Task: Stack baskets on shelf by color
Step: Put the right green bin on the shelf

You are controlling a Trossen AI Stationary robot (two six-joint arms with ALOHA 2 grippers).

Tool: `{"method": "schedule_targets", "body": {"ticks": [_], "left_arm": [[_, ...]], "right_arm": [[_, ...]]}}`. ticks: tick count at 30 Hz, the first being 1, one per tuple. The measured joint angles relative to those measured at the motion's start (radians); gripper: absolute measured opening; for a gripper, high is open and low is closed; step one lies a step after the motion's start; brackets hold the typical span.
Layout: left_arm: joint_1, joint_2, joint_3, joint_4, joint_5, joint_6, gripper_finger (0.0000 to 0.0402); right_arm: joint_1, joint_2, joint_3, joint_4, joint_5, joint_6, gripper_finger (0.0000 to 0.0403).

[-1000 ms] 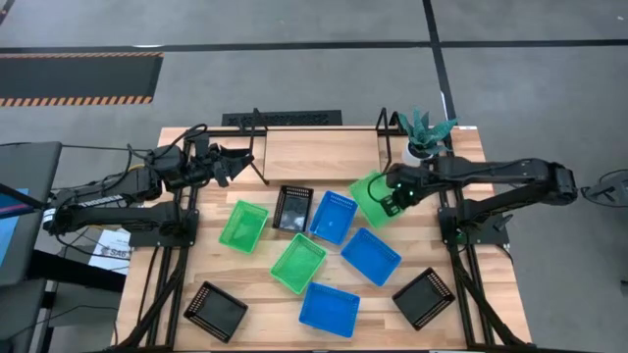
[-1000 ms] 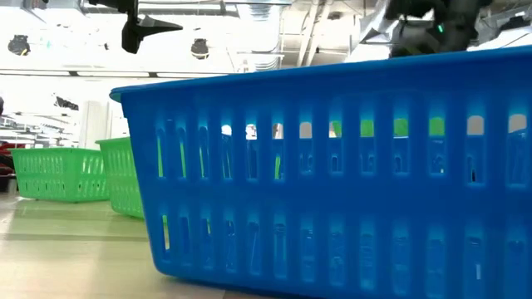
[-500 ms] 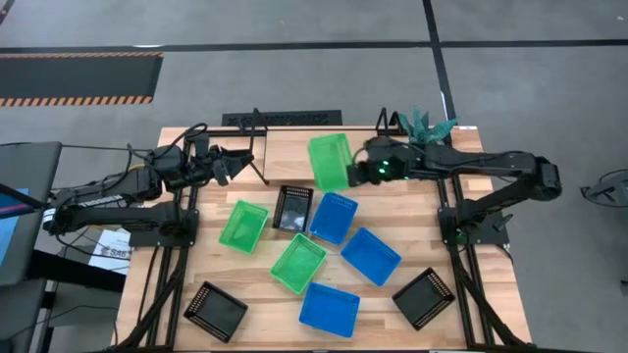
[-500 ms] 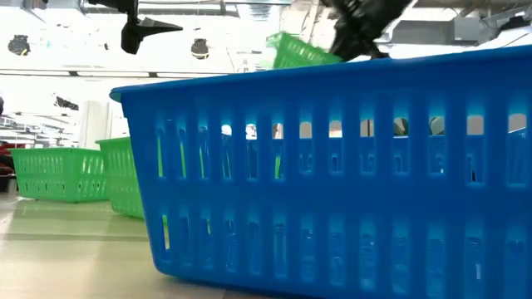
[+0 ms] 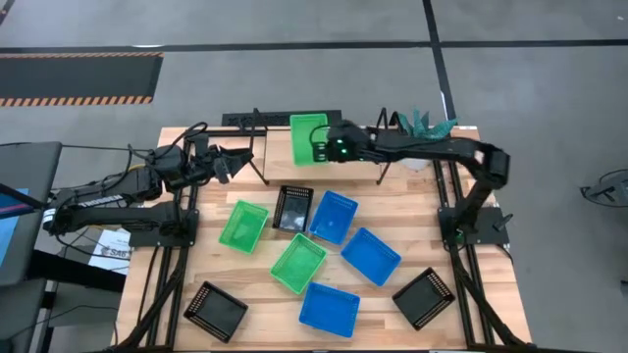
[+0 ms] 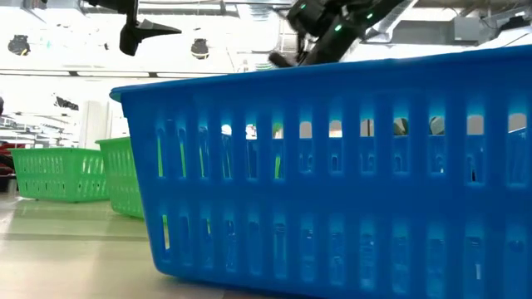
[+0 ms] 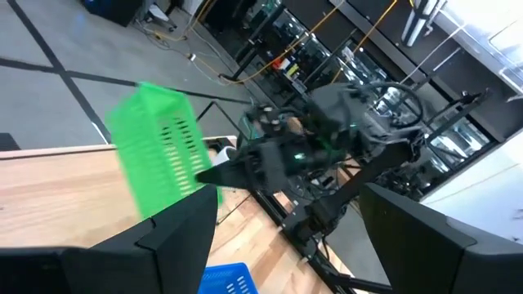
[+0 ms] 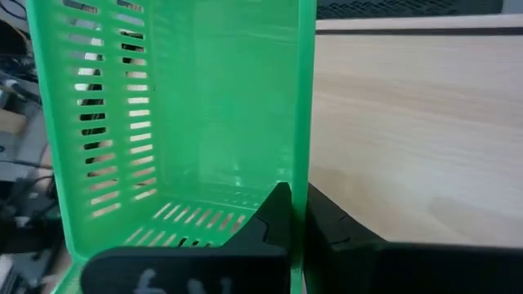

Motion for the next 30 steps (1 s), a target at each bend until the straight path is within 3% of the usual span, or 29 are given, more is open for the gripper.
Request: {"method": "schedule_targets", "body": {"ticks": [10,18,23,30], "left_arm": [[0.000,0.000,0.000,-0.006,-0.012,-0.005,0.0286],[0.000,0.000,0.000,-0.008,-0.022,-0.021,0.0286],[0.000,0.000,0.000,-0.012,-0.022,-0.027,0.0286],[0.000,0.000,0.000,-0.014,-0.022,-0.033,0.0286]], "right_arm": [[-0.010,0.197,0.129,-0.012,-0.019,0.011,0.0034],[-0.009,0.274,0.204,-0.065,-0.057,0.016,0.0041],[-0.012,0.270,0.207,-0.055,-0.055,-0.021,0.0080],[-0.031,0.265,0.208,-0.059,-0.081,-0.044,0.0164]]}}
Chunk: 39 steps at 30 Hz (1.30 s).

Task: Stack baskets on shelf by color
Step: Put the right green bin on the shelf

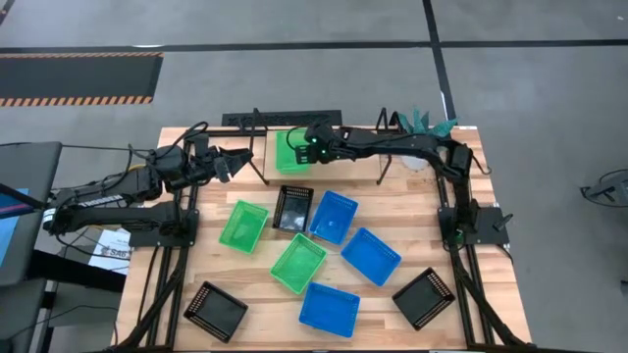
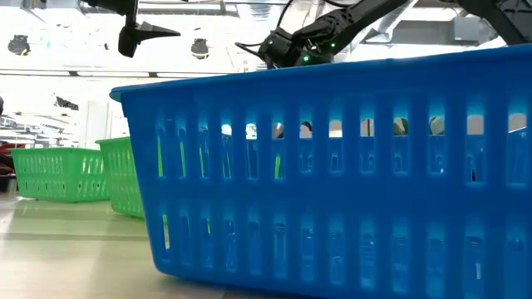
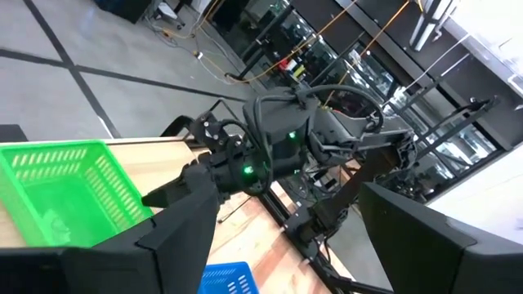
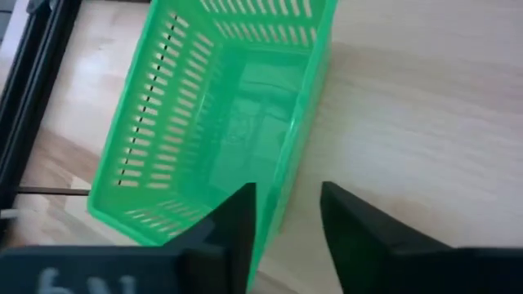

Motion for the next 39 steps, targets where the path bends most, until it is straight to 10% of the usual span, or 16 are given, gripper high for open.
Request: {"method": "schedule_targets", "body": {"ticks": [9,18,39], "left_arm": [[0.000,0.000,0.000,-0.026,0.000,-0.008,0.0286],[0.000,0.000,0.000,-0.034,-0.020,-0.017,0.0286],[0.000,0.000,0.000,-0.053,-0.029,-0.034,0.0286]], "right_arm": [[-0.012,-0.096,0.090,-0.076,-0.011,-0.117,0.0212],[-0.027,-0.100,0.102,-0.352,0.246,-0.132,0.0171],[-0.042,0.058,0.101,-0.059,-0.003,-0.131,0.0116]]}}
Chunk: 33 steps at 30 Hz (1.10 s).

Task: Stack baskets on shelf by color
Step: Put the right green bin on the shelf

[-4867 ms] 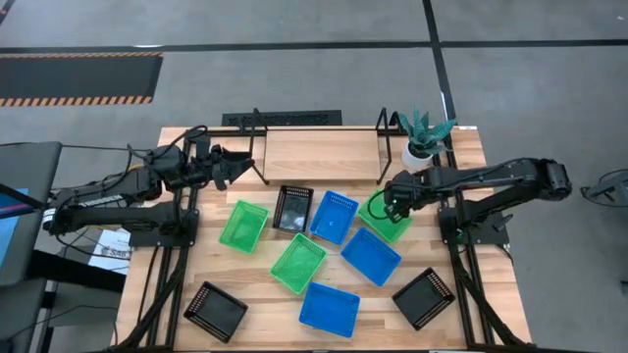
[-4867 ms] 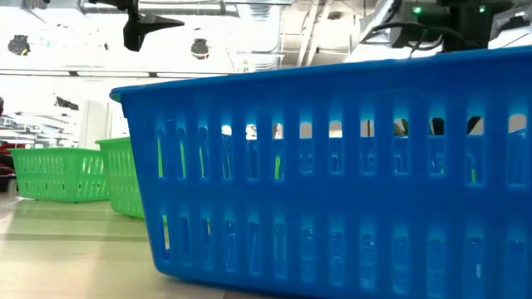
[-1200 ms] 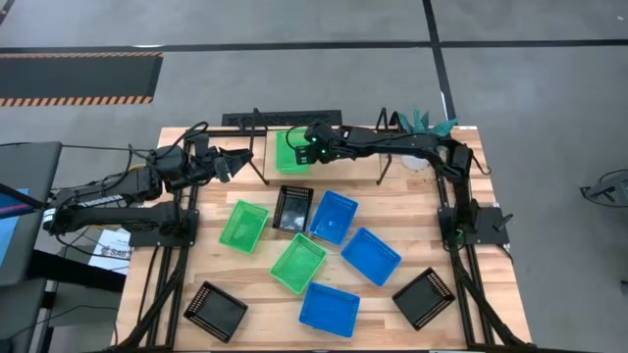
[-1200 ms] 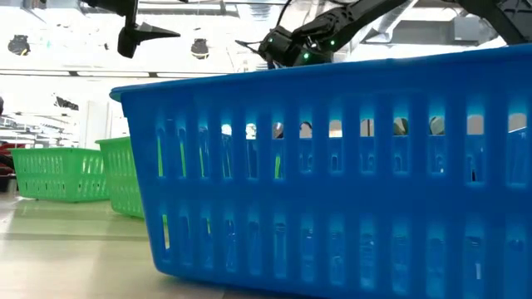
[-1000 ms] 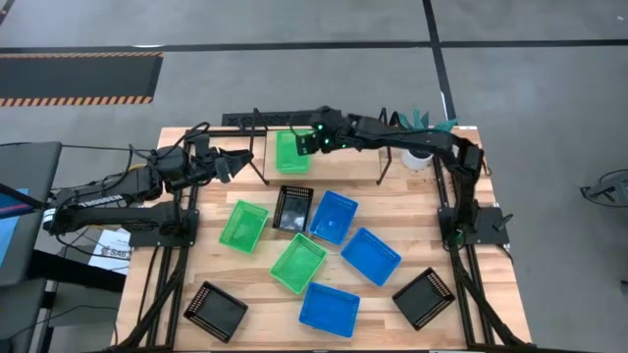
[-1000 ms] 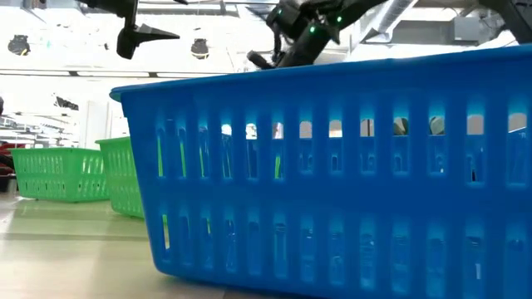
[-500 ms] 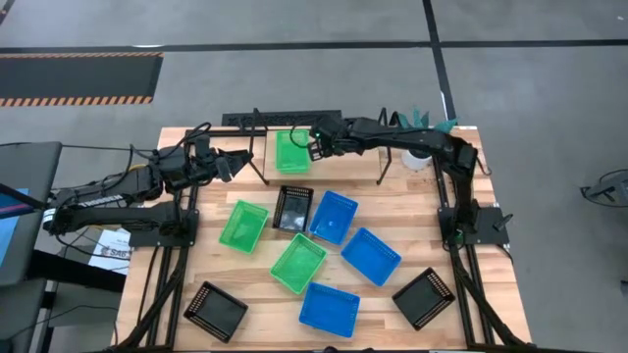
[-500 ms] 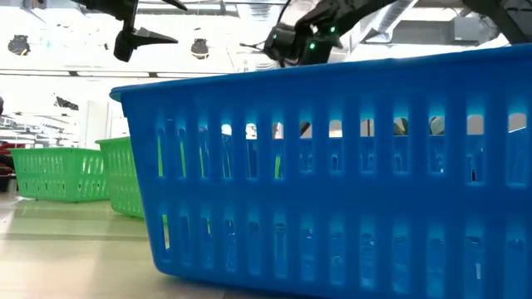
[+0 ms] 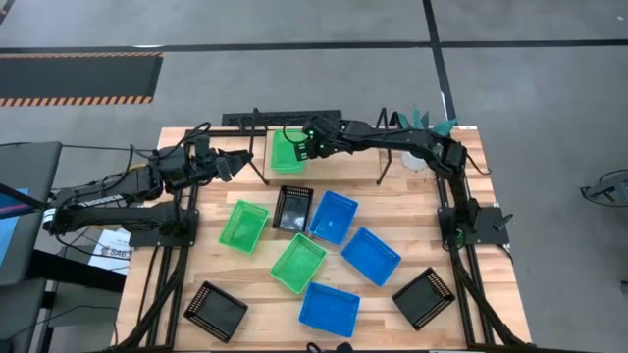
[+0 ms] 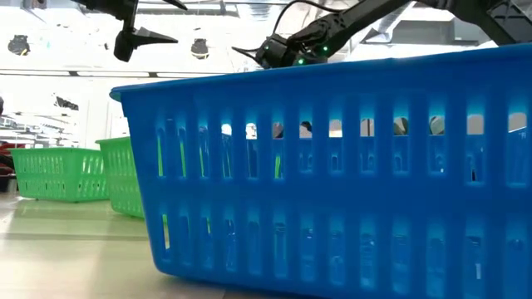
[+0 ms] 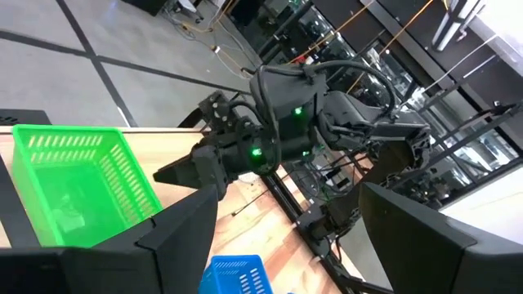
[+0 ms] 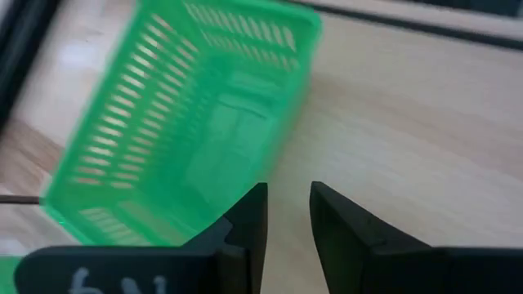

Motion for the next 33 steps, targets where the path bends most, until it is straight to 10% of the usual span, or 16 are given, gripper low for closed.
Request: {"method": "schedule_targets", "body": {"ticks": [8,18,33], "left_arm": [[0.000,0.000,0.000,-0.070,-0.085,0.001,0.0286],[0.009,0.017,0.000,-0.411,-0.520,-0.059,0.0278],[0.142,0.285,0.000,-0.378,-0.427,-0.065,0.0096]], "right_arm": [[0.000,-0.001,0.000,0.150,-0.033,-0.090,0.0116],[0.005,-0.069,0.000,0.067,-0.008,-0.088,0.0116],[-0.002,-0.070,0.000,-0.120,0.024,-0.085,0.0116]]}}
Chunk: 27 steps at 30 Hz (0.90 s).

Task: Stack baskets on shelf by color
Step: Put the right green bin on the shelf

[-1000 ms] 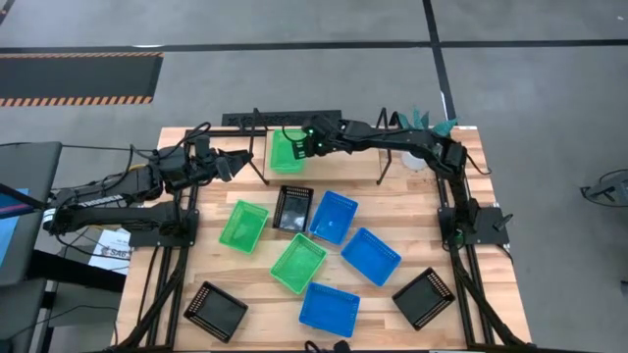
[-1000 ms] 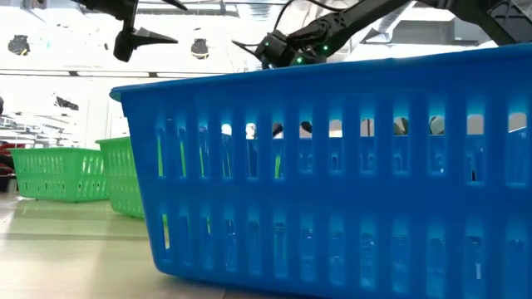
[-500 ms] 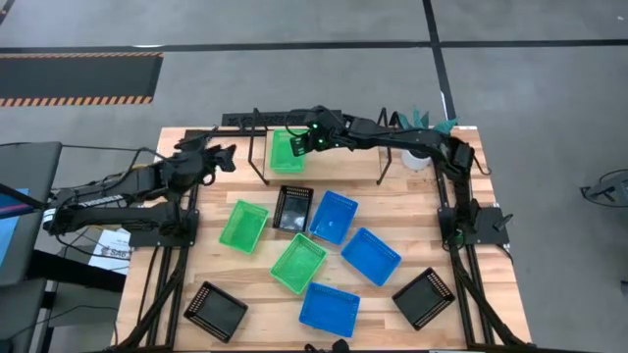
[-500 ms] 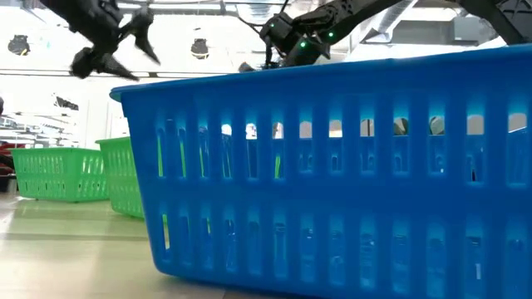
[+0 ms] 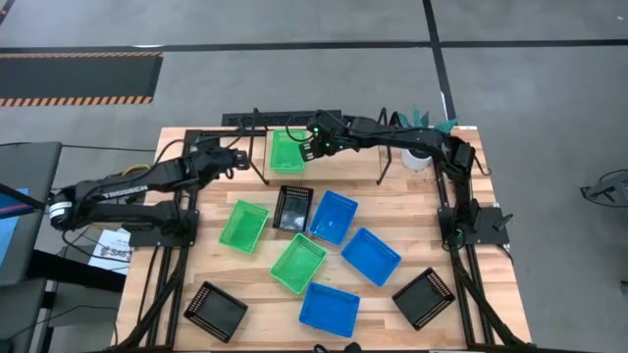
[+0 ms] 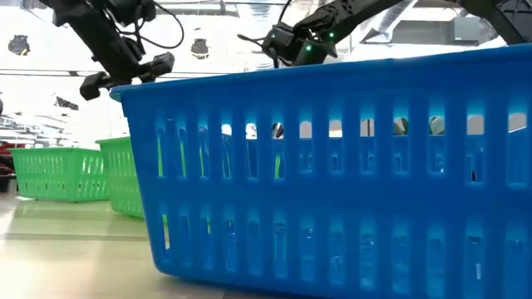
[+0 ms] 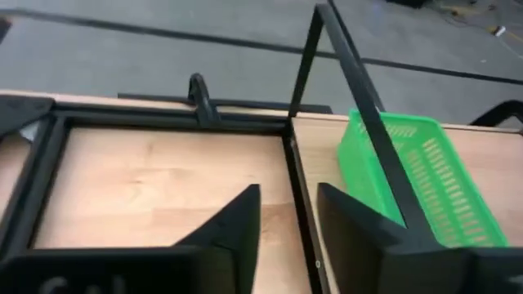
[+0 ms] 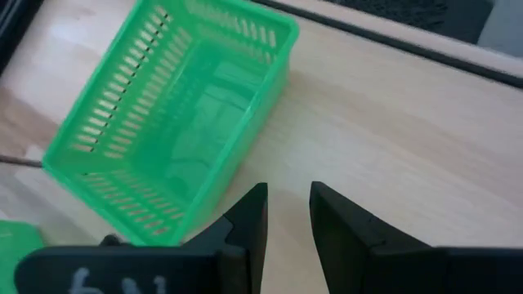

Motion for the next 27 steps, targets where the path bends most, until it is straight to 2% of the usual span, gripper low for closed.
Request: {"method": "schedule_targets", "body": {"ticks": [5,11,19,27], "left_arm": [[0.019,0.028,0.000,0.095,0.075,0.041,0.0049],[0.036,0.065,0.000,0.200,0.130,0.050,0.0019],[0.047,0.151,0.000,0.244,0.205,0.050,0.0005],[0.047,0.154,0.000,0.296,0.225,0.050,0.0004]], "right_arm": [[-0.007,0.000,0.000,-0.018,0.008,-0.001,0.0116],[-0.019,0.000,0.000,-0.016,0.030,-0.001,0.0116],[-0.020,0.001,0.000,-0.016,0.030,-0.026,0.0116],[-0.017,0.019,0.000,-0.001,0.030,-0.005,0.0116]]}}
